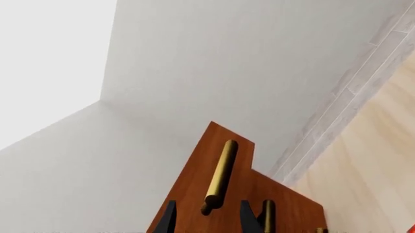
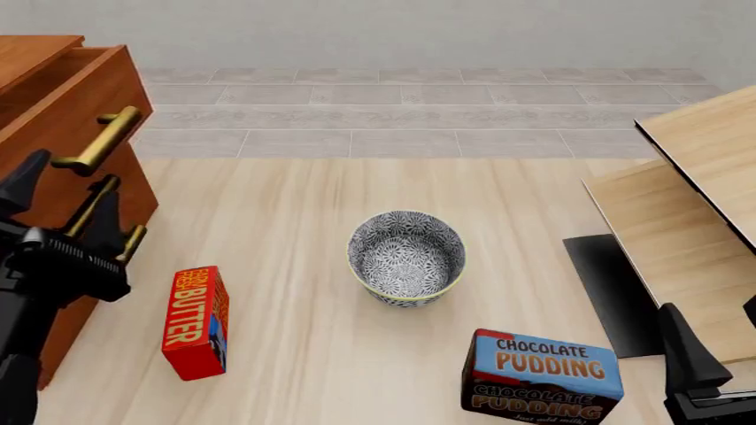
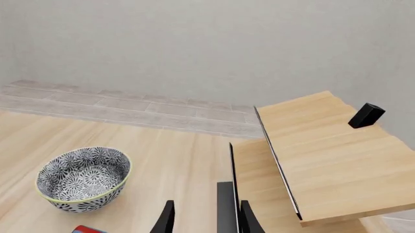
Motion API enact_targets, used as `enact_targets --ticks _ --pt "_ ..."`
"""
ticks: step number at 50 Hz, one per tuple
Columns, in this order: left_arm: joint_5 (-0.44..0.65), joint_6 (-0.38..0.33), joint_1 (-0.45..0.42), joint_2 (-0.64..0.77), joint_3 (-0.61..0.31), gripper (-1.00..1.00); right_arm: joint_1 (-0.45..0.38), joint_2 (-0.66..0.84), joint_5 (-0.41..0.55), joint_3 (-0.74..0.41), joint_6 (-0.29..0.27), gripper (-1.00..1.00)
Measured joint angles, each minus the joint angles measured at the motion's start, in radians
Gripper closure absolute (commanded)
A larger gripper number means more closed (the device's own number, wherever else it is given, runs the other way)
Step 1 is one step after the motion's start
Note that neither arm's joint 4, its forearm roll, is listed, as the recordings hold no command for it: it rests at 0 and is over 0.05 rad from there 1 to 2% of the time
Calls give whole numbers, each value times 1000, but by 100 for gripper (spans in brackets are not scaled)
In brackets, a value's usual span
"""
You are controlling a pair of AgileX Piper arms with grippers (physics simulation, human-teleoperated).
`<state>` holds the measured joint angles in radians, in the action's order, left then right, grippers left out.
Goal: Close the top drawer of the cabinet.
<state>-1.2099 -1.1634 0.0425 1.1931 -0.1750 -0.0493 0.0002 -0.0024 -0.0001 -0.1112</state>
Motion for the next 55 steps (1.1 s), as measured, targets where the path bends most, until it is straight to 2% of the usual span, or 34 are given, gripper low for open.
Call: enact_targets --ticks 55 --pt "-2 8 44 -4 5 -100 0 0 1 -1 -10 -100"
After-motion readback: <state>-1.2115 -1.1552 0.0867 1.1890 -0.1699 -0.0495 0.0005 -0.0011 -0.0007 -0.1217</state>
